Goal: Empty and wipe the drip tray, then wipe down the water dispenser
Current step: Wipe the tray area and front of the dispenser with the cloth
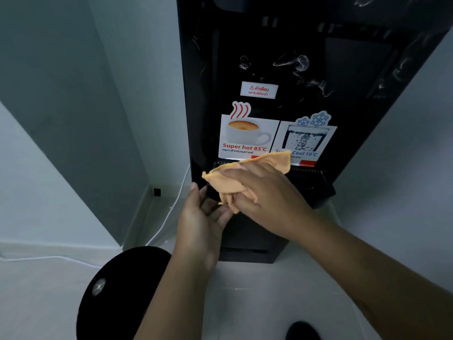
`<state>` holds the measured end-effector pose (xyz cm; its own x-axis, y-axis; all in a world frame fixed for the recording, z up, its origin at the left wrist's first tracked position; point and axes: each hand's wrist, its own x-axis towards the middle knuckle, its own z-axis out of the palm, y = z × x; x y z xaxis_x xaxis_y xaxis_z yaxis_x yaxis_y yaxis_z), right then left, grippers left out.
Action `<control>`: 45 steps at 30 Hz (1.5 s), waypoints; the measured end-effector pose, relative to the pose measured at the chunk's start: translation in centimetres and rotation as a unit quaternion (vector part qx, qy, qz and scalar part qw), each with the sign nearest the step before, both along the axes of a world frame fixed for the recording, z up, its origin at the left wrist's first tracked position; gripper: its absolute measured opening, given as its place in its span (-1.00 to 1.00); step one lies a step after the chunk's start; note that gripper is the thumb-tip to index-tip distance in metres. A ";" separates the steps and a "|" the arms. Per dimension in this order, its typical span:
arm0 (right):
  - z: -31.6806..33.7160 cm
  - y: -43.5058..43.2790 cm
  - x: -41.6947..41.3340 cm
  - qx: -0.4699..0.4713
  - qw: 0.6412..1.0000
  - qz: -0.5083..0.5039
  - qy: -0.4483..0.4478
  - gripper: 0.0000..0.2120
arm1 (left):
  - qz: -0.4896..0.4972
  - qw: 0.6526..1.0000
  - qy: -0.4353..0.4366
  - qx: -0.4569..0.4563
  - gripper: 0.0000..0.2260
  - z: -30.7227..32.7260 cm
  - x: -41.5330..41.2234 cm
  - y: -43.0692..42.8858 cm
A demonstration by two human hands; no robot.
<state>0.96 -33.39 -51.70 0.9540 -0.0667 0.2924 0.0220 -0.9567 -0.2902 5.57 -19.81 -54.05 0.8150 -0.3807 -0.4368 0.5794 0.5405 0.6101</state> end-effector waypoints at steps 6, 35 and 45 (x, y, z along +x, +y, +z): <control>1.6 -4.5 -5.8 -0.050 0.996 -0.040 0.067 -0.62 | -0.035 0.998 -0.011 0.052 -0.64 1.1 -0.9 1.3; 39.6 3.1 7.8 -0.179 0.935 0.082 -0.294 -0.62 | 0.013 0.879 -0.459 0.127 -0.45 40.0 13.9 0.6; 37.7 -4.9 5.4 -0.277 0.890 -0.043 -0.358 -0.63 | 0.002 0.775 -0.597 0.207 -0.53 40.1 16.4 -1.0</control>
